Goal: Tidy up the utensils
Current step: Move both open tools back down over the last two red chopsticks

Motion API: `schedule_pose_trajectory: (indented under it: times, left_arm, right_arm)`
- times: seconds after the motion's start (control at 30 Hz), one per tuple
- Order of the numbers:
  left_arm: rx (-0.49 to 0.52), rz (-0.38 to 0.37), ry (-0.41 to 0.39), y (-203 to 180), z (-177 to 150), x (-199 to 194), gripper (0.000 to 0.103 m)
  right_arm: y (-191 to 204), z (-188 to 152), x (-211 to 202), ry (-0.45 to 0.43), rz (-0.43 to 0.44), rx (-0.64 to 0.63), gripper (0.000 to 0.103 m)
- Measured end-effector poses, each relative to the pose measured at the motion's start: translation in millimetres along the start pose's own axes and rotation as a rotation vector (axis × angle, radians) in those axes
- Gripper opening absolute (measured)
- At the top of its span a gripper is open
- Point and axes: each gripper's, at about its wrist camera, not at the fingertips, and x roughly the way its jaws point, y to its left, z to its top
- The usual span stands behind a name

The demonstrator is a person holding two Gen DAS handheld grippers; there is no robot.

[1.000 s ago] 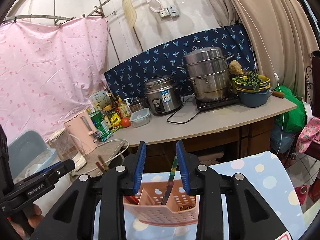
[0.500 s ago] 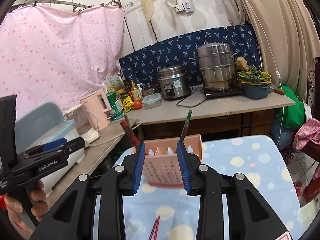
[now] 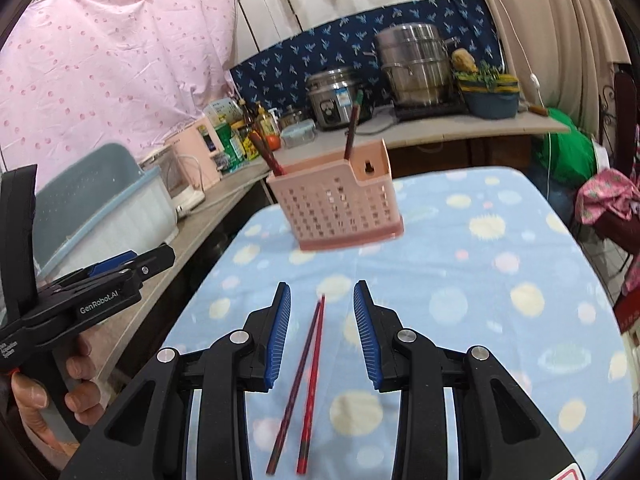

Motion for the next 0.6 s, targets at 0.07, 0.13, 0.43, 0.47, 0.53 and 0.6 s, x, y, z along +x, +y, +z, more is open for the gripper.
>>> schedule_pose_trajectory:
  times: [0.07,0.13,0.43,0.47,0.53,0.6]
  left_arm:
    - [-0.001,0.003,0.022,-0.4,-16.7,-0.7,0.063]
    - [-0.002,0.007,0.042,-3.0,-32.3,-0.4,0.063]
    - [0.001,0.001,0.116,-9.7,-91.3,-0.7,0.063]
    - [0.000,0.001,0.124,-10.0,-95.7,-0.2,0.063]
    - [0.000,0.007,0.140,-9.9,-104.9,1.4,0.063]
    - [-0.003,0.006,0.148,-9.1,-112.2,1.9,0.063]
  right_arm:
    - [-0.5,-15.8,-2.5,0.021,-0.008,0.006,0.032]
    - [-1.0,-30.8,-4.5,0.040,-0.023,0.003,0.032]
    - [6.5,-88.0,-5.8,0.108,-0.063,-0.039,0.032]
    - [9.6,-94.0,-4.0,0.117,-0.069,-0.053,0.032]
    - [15.9,-103.9,0.3,0.134,-0.073,-0.075,0.032]
    - [22.0,-112.1,5.7,0.150,-0.072,-0.095,0.032]
